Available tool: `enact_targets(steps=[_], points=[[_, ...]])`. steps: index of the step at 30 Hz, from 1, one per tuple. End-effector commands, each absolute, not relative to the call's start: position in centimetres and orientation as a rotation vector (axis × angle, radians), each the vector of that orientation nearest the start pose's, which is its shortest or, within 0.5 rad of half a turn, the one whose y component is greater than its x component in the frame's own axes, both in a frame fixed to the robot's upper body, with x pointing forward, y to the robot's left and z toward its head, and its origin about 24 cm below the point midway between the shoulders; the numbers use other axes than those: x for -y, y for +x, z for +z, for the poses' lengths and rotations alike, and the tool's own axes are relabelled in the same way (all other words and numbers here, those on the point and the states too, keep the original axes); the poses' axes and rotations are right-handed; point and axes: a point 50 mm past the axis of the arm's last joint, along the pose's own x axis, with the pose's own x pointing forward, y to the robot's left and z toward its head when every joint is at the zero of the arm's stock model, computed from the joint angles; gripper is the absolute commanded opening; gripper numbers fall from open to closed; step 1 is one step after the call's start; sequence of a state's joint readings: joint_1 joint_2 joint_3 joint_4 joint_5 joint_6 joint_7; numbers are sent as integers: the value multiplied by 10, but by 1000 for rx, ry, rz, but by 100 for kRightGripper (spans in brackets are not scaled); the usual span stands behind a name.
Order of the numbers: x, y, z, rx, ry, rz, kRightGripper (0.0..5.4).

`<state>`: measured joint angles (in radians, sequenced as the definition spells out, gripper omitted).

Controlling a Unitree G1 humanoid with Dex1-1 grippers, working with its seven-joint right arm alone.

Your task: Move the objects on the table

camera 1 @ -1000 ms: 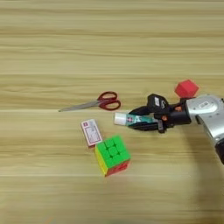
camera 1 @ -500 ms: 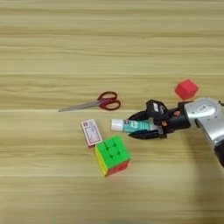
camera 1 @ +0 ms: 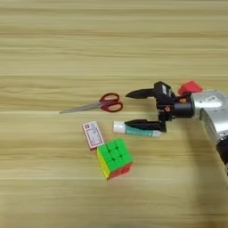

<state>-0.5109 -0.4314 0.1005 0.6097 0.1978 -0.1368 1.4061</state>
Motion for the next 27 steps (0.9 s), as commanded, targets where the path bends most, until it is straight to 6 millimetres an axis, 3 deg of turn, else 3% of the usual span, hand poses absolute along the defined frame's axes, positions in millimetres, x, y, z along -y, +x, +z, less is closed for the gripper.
enact_targets(steps=[1,10,27], points=[[172,325,126,59,-267,1305,522],[155,342,136,76,-265,1129,538],[125,369,110,-193,-349,996,538]])
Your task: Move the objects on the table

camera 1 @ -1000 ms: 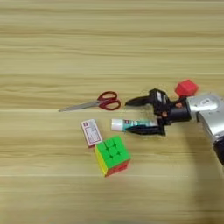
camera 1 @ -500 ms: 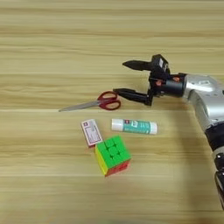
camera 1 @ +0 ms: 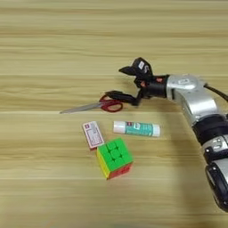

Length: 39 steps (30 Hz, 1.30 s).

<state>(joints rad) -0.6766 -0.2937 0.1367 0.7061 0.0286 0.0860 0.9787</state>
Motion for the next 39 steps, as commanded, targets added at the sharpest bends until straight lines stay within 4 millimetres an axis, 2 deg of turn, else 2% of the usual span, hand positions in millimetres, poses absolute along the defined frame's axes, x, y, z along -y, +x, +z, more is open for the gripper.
enact_targets(steps=[1,7,14,21,29,37,39], points=[[124,371,108,-207,-355,988,538],[115,375,99,-258,-366,1007,538],[105,370,89,-287,-396,1103,538],[104,370,87,-299,-394,1111,538],[108,372,78,-346,-477,1055,538],[107,371,72,-373,-516,1075,538],[108,370,70,-380,-520,1076,516]])
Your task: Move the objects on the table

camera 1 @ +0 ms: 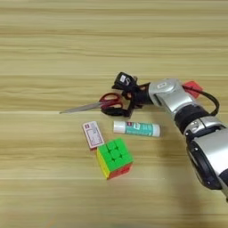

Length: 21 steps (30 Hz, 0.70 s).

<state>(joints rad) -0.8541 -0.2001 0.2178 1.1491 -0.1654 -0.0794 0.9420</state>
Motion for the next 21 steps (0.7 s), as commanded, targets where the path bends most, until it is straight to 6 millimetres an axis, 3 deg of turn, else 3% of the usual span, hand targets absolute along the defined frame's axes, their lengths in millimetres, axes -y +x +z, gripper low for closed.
enact_targets(steps=[1,21], points=[[109,370,69,-383,-521,1077,507],[122,357,42,-495,-537,1089,339]])
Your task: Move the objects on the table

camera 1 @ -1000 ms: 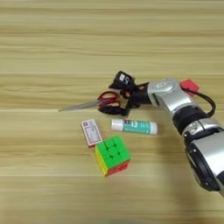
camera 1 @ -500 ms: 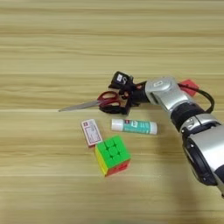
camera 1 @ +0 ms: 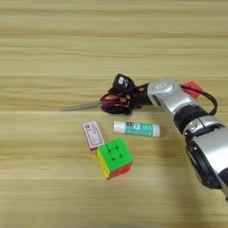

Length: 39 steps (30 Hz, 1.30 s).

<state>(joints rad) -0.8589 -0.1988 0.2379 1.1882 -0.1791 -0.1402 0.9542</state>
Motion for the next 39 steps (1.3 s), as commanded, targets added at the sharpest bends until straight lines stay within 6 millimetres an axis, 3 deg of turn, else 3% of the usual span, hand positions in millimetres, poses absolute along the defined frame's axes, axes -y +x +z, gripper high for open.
enact_targets(steps=[1,15,39], points=[[122,357,41,-500,-538,1088,339],[127,355,39,-511,-545,1095,339],[173,341,39,-514,-508,1137,339]])
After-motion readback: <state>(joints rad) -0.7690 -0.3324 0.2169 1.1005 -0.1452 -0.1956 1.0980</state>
